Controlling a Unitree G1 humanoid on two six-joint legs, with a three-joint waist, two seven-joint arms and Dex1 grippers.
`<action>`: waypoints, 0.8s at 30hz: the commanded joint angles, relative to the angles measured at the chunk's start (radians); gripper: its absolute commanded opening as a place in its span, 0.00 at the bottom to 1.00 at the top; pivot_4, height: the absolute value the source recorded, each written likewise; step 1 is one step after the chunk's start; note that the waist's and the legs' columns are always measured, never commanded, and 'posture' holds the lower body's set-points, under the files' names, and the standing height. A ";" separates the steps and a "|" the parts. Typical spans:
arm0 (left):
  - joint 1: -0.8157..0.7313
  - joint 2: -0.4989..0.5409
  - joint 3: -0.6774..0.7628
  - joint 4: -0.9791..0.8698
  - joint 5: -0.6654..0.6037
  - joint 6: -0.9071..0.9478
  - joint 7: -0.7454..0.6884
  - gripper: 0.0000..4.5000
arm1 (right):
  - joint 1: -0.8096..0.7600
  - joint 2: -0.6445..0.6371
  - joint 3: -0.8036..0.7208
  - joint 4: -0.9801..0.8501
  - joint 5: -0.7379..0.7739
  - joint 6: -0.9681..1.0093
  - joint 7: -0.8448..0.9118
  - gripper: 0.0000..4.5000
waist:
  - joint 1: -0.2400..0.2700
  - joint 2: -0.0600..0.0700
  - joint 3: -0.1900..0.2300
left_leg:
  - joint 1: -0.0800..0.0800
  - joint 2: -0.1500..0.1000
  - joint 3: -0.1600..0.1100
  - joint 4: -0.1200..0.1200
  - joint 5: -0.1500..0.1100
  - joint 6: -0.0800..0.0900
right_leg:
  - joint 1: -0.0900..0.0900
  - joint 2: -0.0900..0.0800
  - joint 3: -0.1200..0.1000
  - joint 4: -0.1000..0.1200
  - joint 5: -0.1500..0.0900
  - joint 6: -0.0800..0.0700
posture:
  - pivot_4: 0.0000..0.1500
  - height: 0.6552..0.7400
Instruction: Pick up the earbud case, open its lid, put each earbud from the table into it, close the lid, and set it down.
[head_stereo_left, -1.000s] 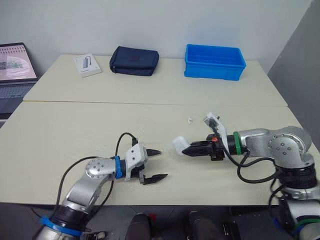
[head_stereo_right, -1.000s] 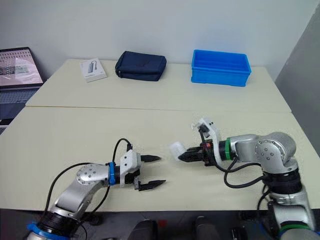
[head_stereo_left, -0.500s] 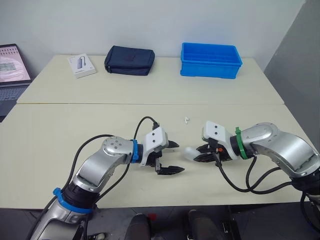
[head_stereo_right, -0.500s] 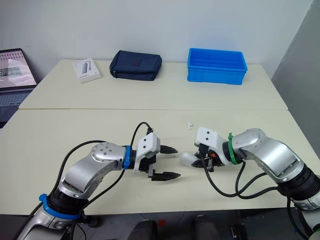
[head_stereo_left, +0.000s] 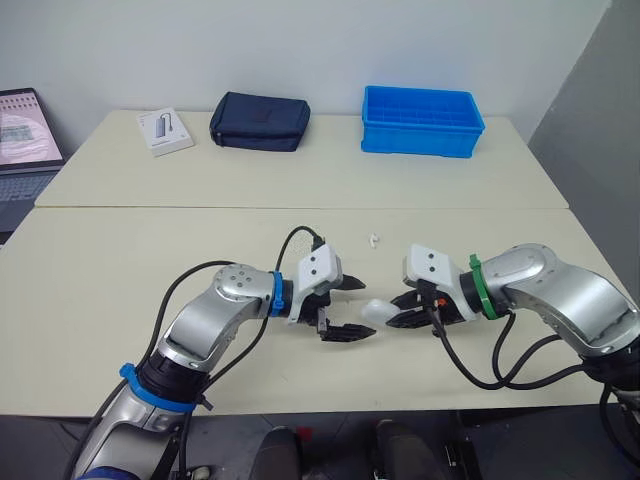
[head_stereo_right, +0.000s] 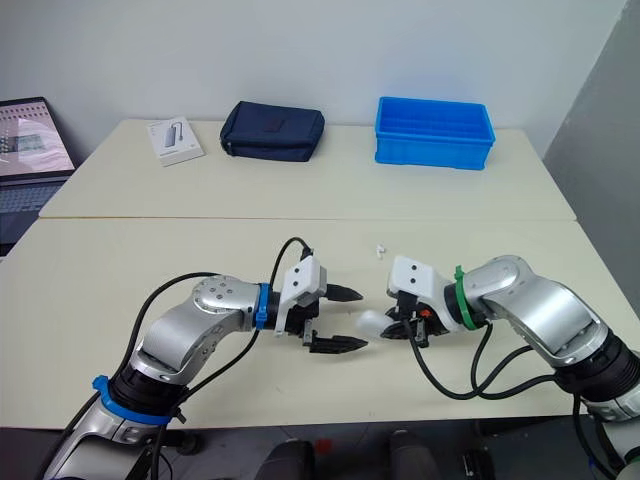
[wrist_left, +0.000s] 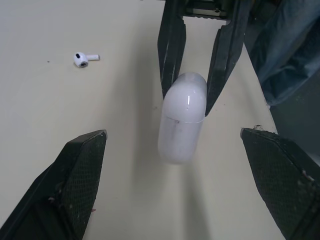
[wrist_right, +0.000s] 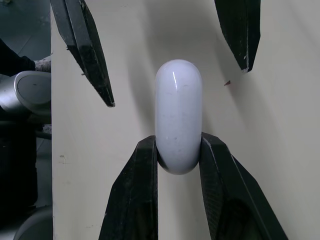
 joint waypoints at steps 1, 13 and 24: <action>-0.009 -0.006 -0.010 -0.016 -0.006 -0.003 -0.010 1.00 | -0.013 0.008 -0.036 -0.030 -0.004 -0.012 0.011 0.16 | 0.000 0.000 0.000 | 0.000 0.000 0.000 0.000 0.000 0.000 | 0.000 0.000 0.000 0.000 0.000 0.000 | 1.00 1.00; -0.018 -0.017 -0.013 0.012 0.002 -0.016 -0.007 0.72 | -0.017 0.026 -0.043 -0.038 -0.001 -0.002 0.017 0.16 | 0.000 0.000 0.000 | 0.000 0.000 0.000 0.001 0.000 0.000 | 0.000 0.000 0.000 0.001 0.000 0.000 | 1.00 1.00; -0.014 -0.043 0.000 0.009 -0.008 0.000 0.004 0.17 | -0.016 0.021 -0.031 -0.051 -0.024 -0.017 0.046 0.16 | 0.000 0.000 0.000 | 0.000 0.000 0.000 0.001 0.000 0.000 | 0.000 0.000 0.000 0.001 0.000 0.000 | 1.00 1.00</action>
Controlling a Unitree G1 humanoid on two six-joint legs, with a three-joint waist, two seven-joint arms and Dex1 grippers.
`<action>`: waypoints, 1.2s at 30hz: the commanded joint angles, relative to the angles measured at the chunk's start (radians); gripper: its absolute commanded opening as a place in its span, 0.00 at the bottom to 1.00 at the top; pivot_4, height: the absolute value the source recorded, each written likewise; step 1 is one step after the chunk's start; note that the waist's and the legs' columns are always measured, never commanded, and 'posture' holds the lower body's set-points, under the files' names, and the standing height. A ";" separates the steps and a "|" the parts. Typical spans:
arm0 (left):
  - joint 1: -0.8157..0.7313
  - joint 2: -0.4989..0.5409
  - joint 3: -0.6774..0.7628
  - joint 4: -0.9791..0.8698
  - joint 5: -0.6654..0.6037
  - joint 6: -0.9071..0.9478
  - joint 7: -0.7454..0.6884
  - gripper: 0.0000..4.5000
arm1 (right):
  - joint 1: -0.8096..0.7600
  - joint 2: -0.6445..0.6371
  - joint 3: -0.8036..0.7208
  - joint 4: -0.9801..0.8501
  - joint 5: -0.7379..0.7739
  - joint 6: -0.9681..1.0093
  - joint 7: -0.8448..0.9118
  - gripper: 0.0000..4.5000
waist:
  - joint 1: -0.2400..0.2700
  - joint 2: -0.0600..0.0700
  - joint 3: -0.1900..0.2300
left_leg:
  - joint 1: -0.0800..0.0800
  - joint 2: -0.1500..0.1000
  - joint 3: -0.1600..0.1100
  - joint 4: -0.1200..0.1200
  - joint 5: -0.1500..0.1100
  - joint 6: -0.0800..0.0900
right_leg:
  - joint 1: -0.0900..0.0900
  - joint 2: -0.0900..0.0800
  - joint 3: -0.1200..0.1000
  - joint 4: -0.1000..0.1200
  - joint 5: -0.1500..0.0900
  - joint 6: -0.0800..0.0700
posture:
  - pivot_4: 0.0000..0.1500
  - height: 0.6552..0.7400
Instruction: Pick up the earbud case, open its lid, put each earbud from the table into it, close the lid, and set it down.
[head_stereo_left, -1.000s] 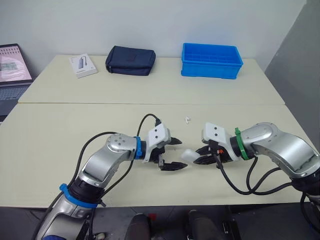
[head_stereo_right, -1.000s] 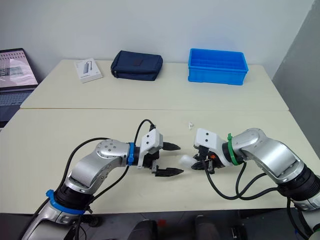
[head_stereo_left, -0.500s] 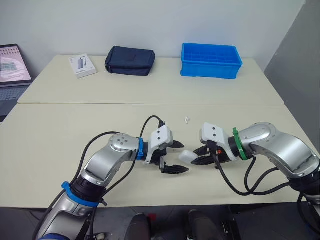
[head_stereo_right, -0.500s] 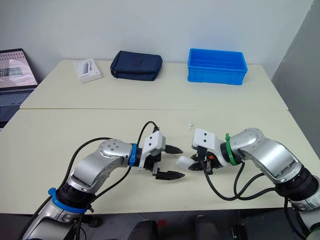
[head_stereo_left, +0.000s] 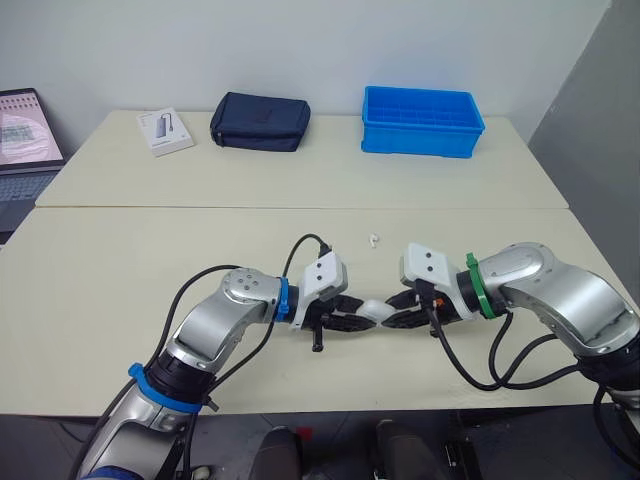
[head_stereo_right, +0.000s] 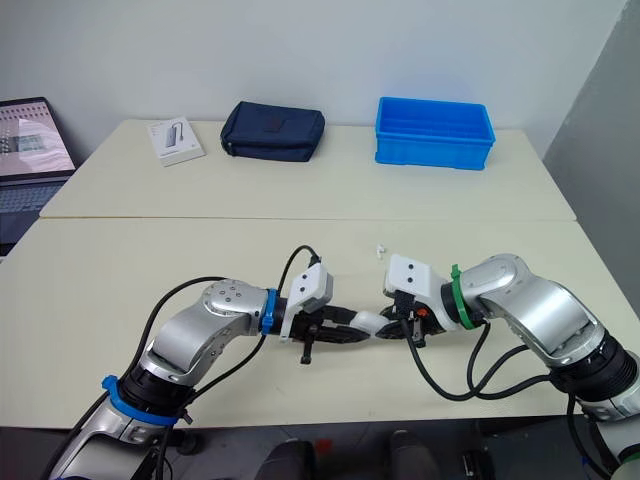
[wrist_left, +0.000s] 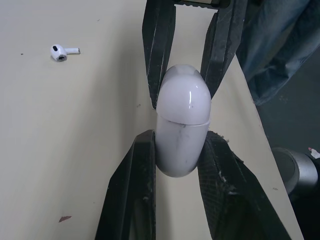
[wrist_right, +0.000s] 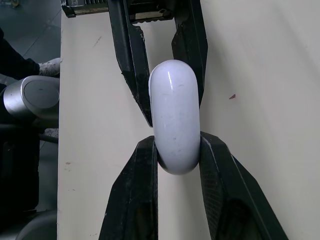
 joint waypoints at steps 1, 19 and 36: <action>-0.011 -0.018 0.018 -0.021 -0.013 -0.003 0.020 0.17 | -0.016 -0.004 -0.012 -0.041 -0.007 -0.018 0.024 0.16 | 0.000 0.000 0.000 | 0.000 0.000 0.000 0.000 0.000 0.000 | 0.000 0.000 0.000 0.000 0.000 0.000 | 1.00 1.00; 0.196 -0.104 0.179 0.036 -0.127 -0.151 0.039 0.17 | -0.002 -0.049 -0.143 -0.062 -0.048 -0.213 0.086 0.63 | 0.000 0.000 0.000 | 0.001 0.000 0.001 0.001 0.000 0.000 | 0.000 0.000 0.000 0.000 0.000 0.000 | 1.00 1.00; 0.255 -0.115 0.154 -0.046 -0.139 -0.211 0.020 0.17 | -0.027 0.068 -0.074 0.008 -0.143 -0.212 0.028 0.63 | 0.000 0.000 0.000 | 0.002 0.000 0.000 0.001 0.000 0.000 | 0.001 0.000 0.000 0.001 0.001 0.000 | 1.00 1.00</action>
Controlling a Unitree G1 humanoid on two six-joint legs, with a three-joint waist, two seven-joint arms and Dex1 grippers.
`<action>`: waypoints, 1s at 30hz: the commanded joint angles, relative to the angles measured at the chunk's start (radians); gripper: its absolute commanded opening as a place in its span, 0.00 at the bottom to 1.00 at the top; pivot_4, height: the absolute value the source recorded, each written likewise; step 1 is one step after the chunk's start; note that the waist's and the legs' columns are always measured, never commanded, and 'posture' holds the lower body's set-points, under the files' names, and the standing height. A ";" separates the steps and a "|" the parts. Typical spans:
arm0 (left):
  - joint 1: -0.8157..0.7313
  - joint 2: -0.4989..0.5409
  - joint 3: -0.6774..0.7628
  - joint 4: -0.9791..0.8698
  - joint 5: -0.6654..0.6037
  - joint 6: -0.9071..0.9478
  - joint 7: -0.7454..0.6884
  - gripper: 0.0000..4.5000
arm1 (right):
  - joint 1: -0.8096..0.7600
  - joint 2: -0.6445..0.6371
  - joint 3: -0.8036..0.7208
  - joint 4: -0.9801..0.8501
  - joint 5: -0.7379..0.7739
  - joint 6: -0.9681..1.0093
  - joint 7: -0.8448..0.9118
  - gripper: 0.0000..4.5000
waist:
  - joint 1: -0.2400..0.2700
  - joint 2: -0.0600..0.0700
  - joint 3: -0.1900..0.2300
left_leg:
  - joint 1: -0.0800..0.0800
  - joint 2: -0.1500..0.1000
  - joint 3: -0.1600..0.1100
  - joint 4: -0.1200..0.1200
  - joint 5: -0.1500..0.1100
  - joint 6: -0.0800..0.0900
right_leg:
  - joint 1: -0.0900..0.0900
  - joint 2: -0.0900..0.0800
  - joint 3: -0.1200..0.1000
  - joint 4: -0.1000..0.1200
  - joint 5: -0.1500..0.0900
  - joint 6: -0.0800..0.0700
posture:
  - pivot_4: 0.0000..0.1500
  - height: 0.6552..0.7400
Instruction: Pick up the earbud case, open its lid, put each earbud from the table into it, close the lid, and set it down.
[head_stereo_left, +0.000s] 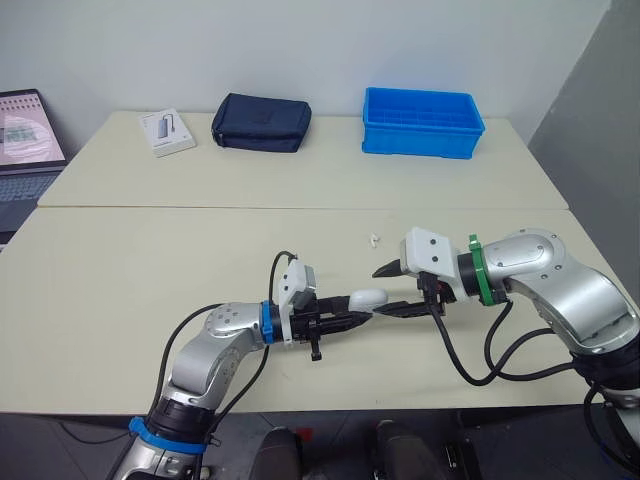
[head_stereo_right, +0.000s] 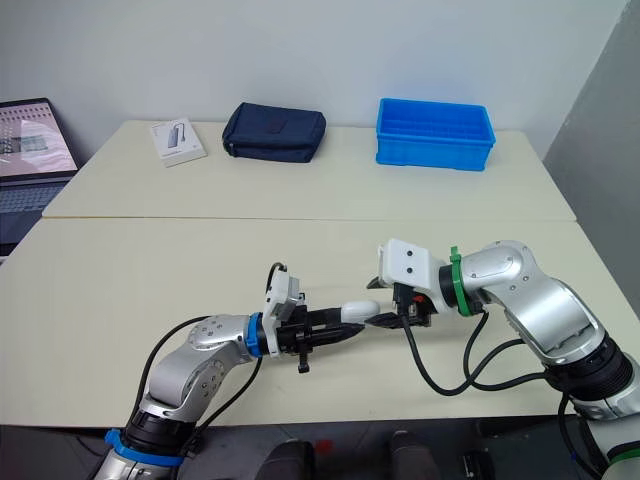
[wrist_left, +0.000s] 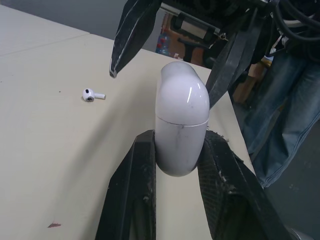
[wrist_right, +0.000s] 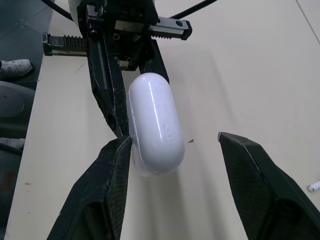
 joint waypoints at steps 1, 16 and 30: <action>0.008 0.014 -0.025 -0.057 -0.007 -0.020 -0.027 0.17 | -0.037 0.007 -0.016 0.012 -0.015 -0.022 0.006 0.63 | 0.000 0.000 0.000 | 0.000 0.000 0.000 0.000 0.000 0.000 | 0.000 0.000 0.000 0.000 0.000 0.000 | 1.00 1.00; 0.023 0.050 -0.048 -0.035 0.020 -0.086 -0.060 0.17 | -0.079 0.017 -0.069 0.056 0.017 -0.004 0.032 0.63 | 0.000 0.000 0.000 | 0.000 0.000 0.000 0.000 0.000 0.000 | 0.000 0.000 0.000 0.000 0.000 0.000 | 1.00 1.00; 0.037 -0.037 0.140 0.065 0.016 -0.176 0.156 0.17 | 0.159 -0.026 -0.348 -0.018 0.088 -0.130 -0.037 0.63 | 0.004 0.000 0.000 | 0.000 0.000 0.000 0.000 0.000 0.000 | 0.001 0.000 -0.001 0.000 0.000 0.000 | 1.00 1.00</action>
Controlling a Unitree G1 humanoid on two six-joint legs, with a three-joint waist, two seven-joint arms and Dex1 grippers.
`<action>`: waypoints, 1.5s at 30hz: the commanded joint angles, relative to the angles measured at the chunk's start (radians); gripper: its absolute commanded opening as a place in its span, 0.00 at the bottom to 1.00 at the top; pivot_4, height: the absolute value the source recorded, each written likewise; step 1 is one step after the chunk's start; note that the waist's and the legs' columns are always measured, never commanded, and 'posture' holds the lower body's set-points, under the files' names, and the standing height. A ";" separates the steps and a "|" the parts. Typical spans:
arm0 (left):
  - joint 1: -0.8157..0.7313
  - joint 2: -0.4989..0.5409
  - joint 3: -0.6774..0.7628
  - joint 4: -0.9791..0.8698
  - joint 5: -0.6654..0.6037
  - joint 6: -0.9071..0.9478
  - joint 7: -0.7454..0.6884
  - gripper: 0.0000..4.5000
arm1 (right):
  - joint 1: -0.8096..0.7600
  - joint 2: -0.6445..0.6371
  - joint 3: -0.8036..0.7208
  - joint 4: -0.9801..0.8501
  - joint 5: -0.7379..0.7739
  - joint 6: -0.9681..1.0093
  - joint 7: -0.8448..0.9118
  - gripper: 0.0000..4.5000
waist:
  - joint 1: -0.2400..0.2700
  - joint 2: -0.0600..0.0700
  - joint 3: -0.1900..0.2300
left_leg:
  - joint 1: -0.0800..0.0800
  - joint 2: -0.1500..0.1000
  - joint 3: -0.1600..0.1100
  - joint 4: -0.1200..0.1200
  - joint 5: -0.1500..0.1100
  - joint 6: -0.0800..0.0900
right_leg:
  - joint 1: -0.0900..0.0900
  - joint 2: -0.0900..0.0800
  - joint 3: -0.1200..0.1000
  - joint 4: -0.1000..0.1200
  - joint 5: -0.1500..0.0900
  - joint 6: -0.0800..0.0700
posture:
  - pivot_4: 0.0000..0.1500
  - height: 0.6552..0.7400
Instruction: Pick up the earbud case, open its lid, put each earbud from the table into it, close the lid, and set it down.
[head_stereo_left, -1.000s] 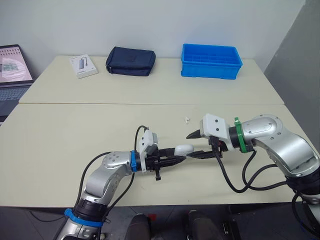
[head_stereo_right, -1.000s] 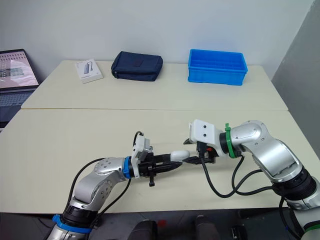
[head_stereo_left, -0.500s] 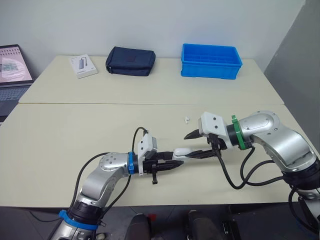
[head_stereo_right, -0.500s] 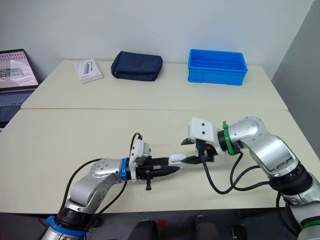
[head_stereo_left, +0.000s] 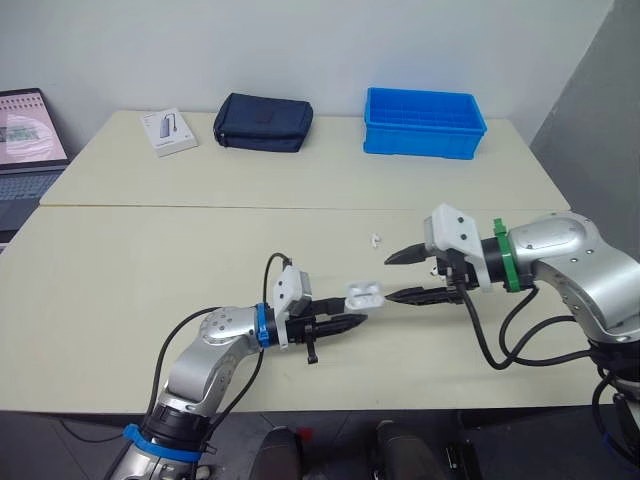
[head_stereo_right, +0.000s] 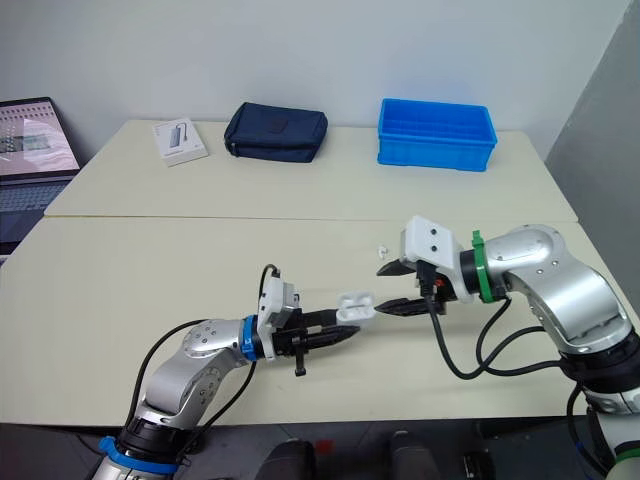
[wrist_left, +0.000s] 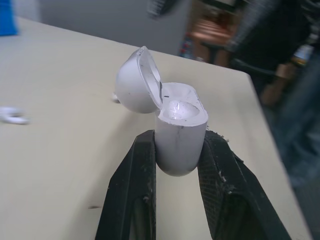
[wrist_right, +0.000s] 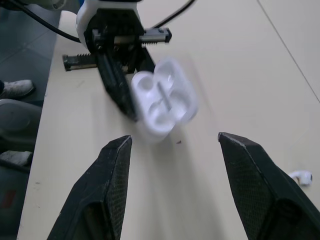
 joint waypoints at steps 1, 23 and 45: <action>-0.001 -0.032 0.104 0.031 -0.010 -0.054 0.104 0.17 | 0.093 0.029 -0.153 -0.033 -0.011 -0.102 -0.103 0.63 | 0.000 0.000 0.000 | 0.001 0.000 0.000 0.000 0.000 0.000 | 0.001 0.000 0.000 0.000 0.000 0.000 | 1.00 1.00; 0.057 -0.028 0.266 0.066 0.030 -0.180 0.293 0.17 | 0.822 0.098 -0.594 0.138 -0.060 -0.462 -0.179 0.92 | -0.001 0.000 0.000 | 0.016 -0.001 0.002 0.000 0.000 0.000 | 0.014 -0.001 0.004 -0.001 0.000 -0.008 | 1.00 1.00; 0.050 -0.017 0.251 0.043 0.038 -0.162 0.316 0.17 | 0.213 0.378 -0.105 0.131 -0.237 -0.105 -0.638 1.00 | -0.005 -0.001 0.000 | 0.015 -0.001 0.001 -0.002 0.000 -0.001 | 0.012 0.001 0.004 -0.001 0.002 -0.002 | 1.00 1.00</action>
